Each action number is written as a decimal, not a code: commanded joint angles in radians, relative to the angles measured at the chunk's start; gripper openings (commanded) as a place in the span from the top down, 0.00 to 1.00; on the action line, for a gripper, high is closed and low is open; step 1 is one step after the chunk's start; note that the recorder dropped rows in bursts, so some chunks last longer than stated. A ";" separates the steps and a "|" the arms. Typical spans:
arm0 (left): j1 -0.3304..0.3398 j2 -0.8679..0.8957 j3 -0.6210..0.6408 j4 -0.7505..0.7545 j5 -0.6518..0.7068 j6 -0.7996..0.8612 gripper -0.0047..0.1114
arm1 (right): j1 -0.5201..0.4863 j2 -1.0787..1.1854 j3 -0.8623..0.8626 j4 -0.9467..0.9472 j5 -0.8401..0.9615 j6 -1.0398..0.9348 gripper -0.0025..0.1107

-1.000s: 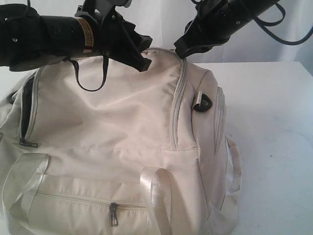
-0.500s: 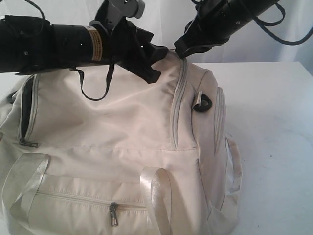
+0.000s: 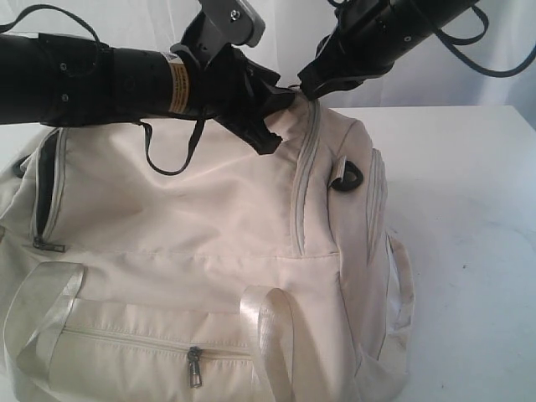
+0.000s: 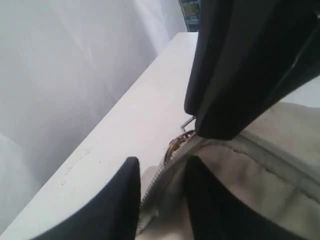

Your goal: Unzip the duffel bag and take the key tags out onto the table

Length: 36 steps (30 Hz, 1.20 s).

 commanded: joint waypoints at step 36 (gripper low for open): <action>-0.004 -0.011 -0.007 -0.063 0.218 -0.042 0.96 | -0.011 -0.098 -0.003 -0.055 0.188 0.243 0.98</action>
